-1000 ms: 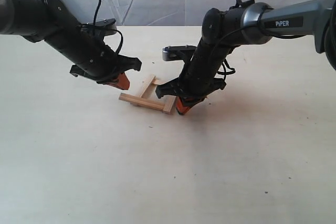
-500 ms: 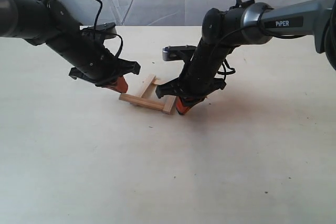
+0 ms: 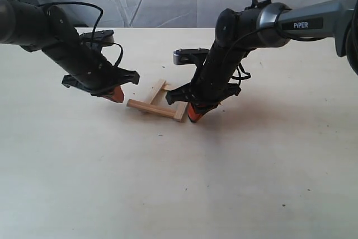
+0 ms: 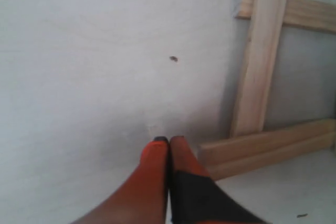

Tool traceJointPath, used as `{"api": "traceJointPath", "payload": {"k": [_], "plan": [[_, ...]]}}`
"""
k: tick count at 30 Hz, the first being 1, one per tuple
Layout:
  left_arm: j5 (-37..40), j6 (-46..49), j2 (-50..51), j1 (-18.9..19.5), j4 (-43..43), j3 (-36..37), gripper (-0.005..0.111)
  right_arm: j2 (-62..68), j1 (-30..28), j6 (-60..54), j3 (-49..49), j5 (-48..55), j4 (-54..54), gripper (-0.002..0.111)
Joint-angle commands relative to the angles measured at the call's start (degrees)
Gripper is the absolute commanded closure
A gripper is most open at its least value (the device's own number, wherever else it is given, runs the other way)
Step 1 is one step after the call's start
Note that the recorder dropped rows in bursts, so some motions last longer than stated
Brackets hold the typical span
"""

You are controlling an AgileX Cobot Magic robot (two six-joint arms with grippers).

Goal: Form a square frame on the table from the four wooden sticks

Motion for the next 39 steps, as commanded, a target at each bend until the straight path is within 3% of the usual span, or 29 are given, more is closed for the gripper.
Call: {"api": "traceJointPath", "payload": {"k": [1, 6, 25, 32, 39], "plan": [[-3.0, -0.1, -0.1, -2.0, -2.5, 0.2, 0.107, 0.0, 0.0, -0.3, 0.1, -0.7, 2.4, 0.109], [-4.2, -0.1, -0.1, -4.2, -2.7, 0.2, 0.107, 0.0, 0.0, -0.3, 0.1, -0.8, 3.1, 0.109], [-4.4, 0.0, -0.5, -4.2, -3.5, 0.1, 0.107, 0.0, 0.0, -0.3, 0.1, -2.3, 5.4, 0.109], [-4.2, -0.3, -3.2, -0.6, 0.1, -0.6, 0.107, -0.3, 0.0, -0.2, 0.1, -1.3, 3.9, 0.109], [-4.3, -0.2, 1.0, -3.4, -3.6, 0.5, 0.107, 0.0, 0.0, -0.1, 0.1, -1.5, 4.6, 0.109]]}}
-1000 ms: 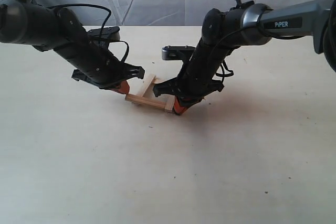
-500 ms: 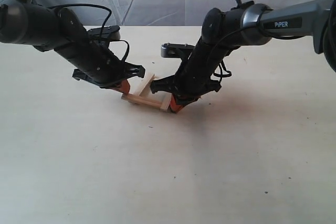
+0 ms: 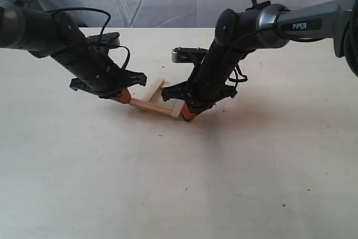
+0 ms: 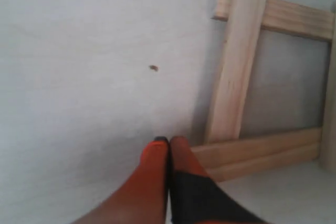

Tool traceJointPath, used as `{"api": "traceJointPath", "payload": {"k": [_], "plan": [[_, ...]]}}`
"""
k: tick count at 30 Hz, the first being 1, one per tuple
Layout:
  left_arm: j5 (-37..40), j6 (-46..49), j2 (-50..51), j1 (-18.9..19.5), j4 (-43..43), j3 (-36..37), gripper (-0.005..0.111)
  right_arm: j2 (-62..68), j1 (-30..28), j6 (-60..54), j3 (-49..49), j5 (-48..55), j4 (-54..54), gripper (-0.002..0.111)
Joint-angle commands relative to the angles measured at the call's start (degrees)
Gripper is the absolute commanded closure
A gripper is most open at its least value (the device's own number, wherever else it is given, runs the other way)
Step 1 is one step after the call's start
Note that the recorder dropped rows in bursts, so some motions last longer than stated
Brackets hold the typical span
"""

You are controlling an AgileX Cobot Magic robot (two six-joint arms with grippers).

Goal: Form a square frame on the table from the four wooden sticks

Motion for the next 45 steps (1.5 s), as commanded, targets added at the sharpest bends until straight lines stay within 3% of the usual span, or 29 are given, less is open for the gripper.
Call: {"api": "traceJointPath", "payload": {"k": [1, 13, 21, 30, 45], "plan": [[-1.4, -0.1, 0.0, -2.1, -1.5, 0.0, 0.107, -0.1, 0.0, -0.1, 0.1, -0.2, 1.2, 0.109], [-3.0, -0.1, 0.0, -2.7, -1.9, 0.0, 0.107, -0.1, 0.0, -0.2, 0.1, -0.2, 0.8, 0.109], [-3.0, -0.2, 0.0, -2.5, -0.9, 0.0, 0.107, -0.6, 0.0, 1.5, 0.1, 2.5, -6.7, 0.109], [-4.3, -0.2, 0.0, -2.4, -1.3, 0.0, 0.107, -4.7, -5.2, 1.9, 0.1, 2.8, -7.1, 0.109], [-4.7, -0.2, 2.9, -4.2, -7.8, 0.0, 0.107, -4.7, -5.4, 1.9, 0.1, 0.9, -6.7, 0.109]]}}
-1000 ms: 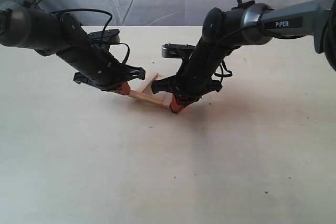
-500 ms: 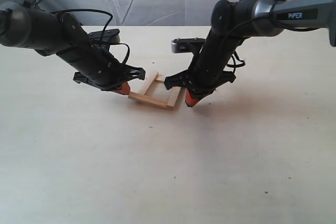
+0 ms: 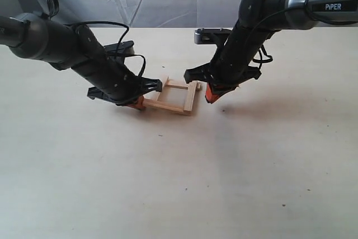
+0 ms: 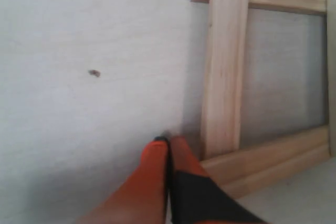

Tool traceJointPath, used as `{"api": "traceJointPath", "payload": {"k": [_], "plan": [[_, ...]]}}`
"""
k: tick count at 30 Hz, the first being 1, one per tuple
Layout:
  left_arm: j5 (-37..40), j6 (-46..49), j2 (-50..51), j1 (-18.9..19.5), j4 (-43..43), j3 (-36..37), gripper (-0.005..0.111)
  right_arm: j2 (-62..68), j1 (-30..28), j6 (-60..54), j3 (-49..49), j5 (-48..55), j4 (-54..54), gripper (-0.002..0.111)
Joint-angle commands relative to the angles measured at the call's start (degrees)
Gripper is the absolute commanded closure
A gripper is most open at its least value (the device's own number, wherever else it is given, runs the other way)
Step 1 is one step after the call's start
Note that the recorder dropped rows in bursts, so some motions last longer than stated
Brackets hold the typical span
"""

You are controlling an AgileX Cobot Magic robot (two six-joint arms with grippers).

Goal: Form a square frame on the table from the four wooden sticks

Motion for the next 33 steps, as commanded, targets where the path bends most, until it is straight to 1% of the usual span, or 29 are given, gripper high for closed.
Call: {"api": "traceJointPath", "payload": {"k": [1, 9, 13, 19, 22, 28, 33], "plan": [[0.3, -0.2, -0.4, -0.5, -3.1, 0.0, 0.107, -0.6, -0.3, 0.0, 0.1, -0.9, -0.3, 0.109], [0.7, -0.2, -0.4, -0.6, -4.1, 0.0, 0.107, -0.6, -0.3, 0.0, 0.1, -2.7, -0.1, 0.109], [0.6, -0.2, -0.4, -0.8, -7.2, 0.0, 0.107, -0.6, -0.3, 0.0, 0.1, -2.7, -0.1, 0.109], [-1.0, -0.2, -0.4, -2.9, -7.3, 0.0, 0.107, -0.6, -0.3, 0.0, 0.1, -2.7, -0.1, 0.109], [-1.6, -0.2, -0.4, -3.0, -7.0, 0.0, 0.107, -0.6, -0.3, 0.0, 0.1, -2.2, -0.1, 0.109], [-0.8, -0.2, -0.4, -0.7, -4.5, 0.0, 0.107, -0.6, -0.3, 0.0, 0.1, -2.2, -0.1, 0.109], [2.1, -0.2, -2.3, 3.1, -3.8, 0.0, 0.107, -0.7, -0.3, 0.0, 0.1, -2.4, -0.1, 0.109]]}}
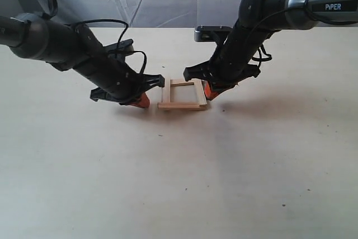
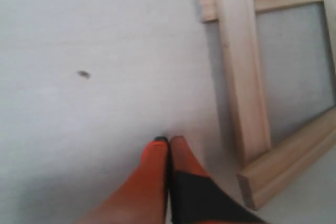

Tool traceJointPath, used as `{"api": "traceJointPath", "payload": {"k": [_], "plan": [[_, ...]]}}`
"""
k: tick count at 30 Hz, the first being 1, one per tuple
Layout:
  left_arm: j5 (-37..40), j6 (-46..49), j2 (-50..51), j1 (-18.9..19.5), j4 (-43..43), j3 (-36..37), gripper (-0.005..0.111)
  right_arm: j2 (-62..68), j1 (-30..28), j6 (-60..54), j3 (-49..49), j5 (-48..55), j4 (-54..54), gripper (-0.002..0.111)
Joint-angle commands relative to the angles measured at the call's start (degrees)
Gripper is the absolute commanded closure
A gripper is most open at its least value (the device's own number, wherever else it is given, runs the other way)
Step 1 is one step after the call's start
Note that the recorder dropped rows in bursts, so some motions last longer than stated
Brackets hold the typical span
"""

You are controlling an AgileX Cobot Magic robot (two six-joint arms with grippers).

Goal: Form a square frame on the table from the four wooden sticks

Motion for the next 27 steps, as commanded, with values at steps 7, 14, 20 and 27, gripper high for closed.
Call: {"api": "traceJointPath", "payload": {"k": [7, 14, 20, 27], "plan": [[7.4, -2.6, -11.4, 6.5, 11.5, 0.5, 0.107, -4.4, -0.7, 0.9, 0.6, 3.3, -0.4, 0.109], [5.9, -16.8, -28.7, 7.2, 32.9, 12.7, 0.107, -17.3, -6.6, 2.0, 17.5, -2.6, -1.4, 0.109], [2.3, -16.3, -46.9, 7.0, 32.3, 23.3, 0.107, -38.3, -8.5, 4.9, 32.2, -8.8, -9.8, 0.109], [-1.3, -13.4, -68.0, 7.0, 32.3, 36.4, 0.107, -66.7, -8.4, 10.5, 51.5, -21.4, -17.1, 0.109]]}}
